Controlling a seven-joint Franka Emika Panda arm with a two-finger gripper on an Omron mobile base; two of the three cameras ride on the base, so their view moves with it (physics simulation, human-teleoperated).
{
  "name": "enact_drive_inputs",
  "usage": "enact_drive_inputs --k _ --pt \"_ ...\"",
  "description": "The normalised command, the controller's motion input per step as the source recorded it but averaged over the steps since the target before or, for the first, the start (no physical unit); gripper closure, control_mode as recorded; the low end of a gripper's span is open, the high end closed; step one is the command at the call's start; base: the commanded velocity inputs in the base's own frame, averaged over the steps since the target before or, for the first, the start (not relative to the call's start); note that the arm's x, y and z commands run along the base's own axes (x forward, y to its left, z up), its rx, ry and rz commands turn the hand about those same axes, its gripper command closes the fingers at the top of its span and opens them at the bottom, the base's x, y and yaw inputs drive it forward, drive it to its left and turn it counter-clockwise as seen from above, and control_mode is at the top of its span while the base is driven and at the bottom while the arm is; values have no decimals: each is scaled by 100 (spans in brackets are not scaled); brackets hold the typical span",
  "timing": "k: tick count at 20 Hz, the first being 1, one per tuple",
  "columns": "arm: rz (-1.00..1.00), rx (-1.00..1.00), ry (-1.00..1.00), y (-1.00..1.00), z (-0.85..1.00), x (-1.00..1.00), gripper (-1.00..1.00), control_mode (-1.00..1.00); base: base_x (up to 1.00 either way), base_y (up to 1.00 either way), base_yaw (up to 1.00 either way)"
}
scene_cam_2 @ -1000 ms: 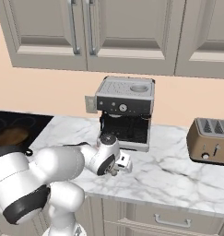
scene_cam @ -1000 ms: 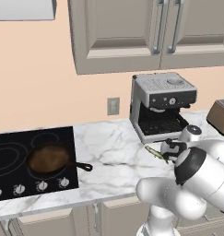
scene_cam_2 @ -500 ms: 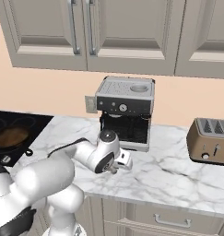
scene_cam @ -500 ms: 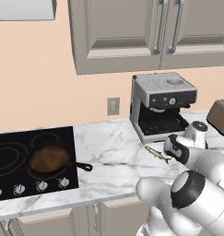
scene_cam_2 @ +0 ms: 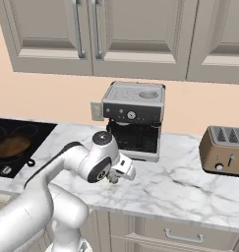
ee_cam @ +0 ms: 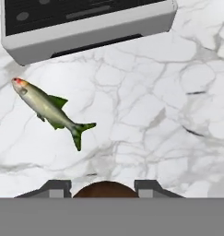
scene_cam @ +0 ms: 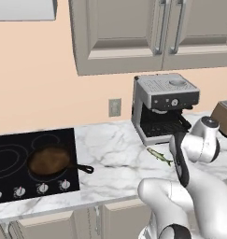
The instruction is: Place both pans onto different burners. Then place the mushroom and the fish on different pans.
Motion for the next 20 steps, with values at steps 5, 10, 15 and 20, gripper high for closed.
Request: enact_drive_inputs --k 5,10,15,20 --pt "-7 0 0 6 46 -51 100 -100 0 0 0" --pt "-4 0 0 3 42 -35 100 -100 0 0 0" --pt "0 0 -6 0 30 -11 100 -100 0 0 0" --pt "1 0 -4 12 21 -6 100 -100 0 0 0"
